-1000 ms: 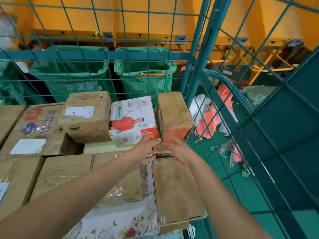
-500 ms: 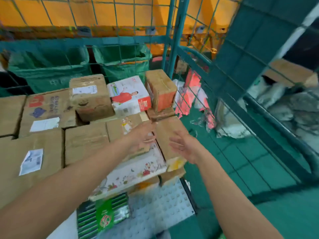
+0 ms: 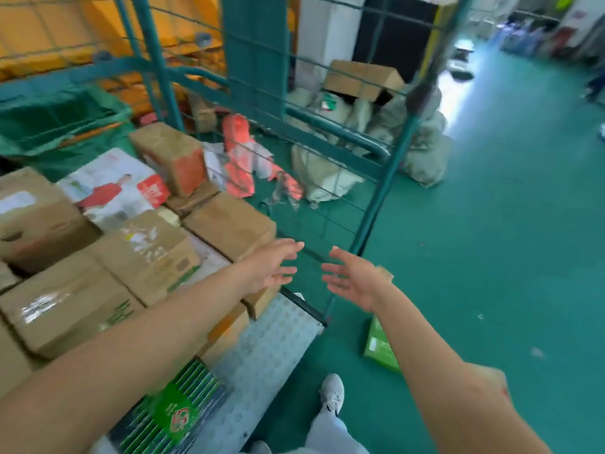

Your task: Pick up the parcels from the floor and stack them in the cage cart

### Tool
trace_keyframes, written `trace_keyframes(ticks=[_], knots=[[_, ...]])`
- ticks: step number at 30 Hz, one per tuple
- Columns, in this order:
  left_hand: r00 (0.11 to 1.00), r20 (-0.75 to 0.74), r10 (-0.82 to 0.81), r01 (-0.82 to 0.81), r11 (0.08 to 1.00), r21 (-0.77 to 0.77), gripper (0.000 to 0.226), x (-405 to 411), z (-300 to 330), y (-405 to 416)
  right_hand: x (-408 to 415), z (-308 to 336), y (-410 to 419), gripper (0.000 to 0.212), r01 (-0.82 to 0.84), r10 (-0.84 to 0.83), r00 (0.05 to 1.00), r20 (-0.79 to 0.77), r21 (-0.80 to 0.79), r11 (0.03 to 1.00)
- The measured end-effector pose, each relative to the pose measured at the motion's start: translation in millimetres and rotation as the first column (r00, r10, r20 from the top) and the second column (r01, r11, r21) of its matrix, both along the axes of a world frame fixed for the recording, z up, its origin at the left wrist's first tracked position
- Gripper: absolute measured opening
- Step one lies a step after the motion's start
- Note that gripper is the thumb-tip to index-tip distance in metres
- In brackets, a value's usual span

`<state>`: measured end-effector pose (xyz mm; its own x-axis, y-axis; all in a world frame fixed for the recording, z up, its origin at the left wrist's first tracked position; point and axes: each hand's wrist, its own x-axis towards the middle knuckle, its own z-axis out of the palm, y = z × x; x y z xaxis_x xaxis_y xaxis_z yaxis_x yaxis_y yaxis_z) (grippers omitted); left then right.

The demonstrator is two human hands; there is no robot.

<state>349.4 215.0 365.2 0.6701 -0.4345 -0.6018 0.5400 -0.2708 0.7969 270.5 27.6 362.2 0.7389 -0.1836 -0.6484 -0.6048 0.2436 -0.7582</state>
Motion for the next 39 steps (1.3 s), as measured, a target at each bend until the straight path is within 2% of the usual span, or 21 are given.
trace_keyframes(ticks=[7, 14, 16, 20, 25, 30, 34, 39], knots=[[0.974, -0.005, -0.225, 0.225, 0.974, -0.002, 0.039, -33.5, -1.6, -119.6, -76.2, 0.5, -94.4, 0.047, 0.281, -0.281, 0.960, 0.008, 0.017, 0.960], [0.918, 0.007, -0.396, 0.396, 0.918, 0.008, 0.014, -69.1, 8.6, -236.2, -133.8, -0.4, -189.3, 0.027, 0.396, -0.396, 0.918, -0.001, 0.032, 0.918], [0.898, 0.014, -0.439, 0.439, 0.898, 0.013, 0.013, -77.3, 8.3, -273.3, -148.8, -0.4, -221.1, 0.029, 0.423, -0.423, 0.906, 0.001, 0.037, 0.905], [0.863, -0.002, -0.505, 0.505, 0.863, 0.002, 0.038, -95.4, 5.0, -354.2, -181.0, -1.0, -292.4, 0.040, 0.504, -0.505, 0.863, 0.002, 0.048, 0.862], [0.801, 0.009, -0.598, 0.598, 0.801, 0.014, 0.030, -133.3, 9.2, -456.8, -228.3, -1.9, -375.8, 0.041, 0.595, -0.597, 0.802, 0.008, 0.061, 0.801], [0.735, 0.021, -0.678, 0.678, 0.735, 0.009, 0.042, -174.0, 19.7, -537.0, -283.4, -2.8, -439.2, 0.040, 0.661, -0.664, 0.747, 0.027, 0.071, 0.747], [0.668, 0.029, -0.743, 0.743, 0.669, 0.038, 0.044, -207.2, 25.6, -593.4, -330.2, -7.9, -472.7, 0.039, 0.739, -0.744, 0.668, 0.024, 0.095, 0.667], [0.525, 0.009, -0.851, 0.849, 0.524, 0.065, 0.044, -254.0, 13.6, -651.5, -388.5, -25.4, -497.7, 0.038, 0.846, -0.850, 0.527, -0.026, 0.119, 0.520]])
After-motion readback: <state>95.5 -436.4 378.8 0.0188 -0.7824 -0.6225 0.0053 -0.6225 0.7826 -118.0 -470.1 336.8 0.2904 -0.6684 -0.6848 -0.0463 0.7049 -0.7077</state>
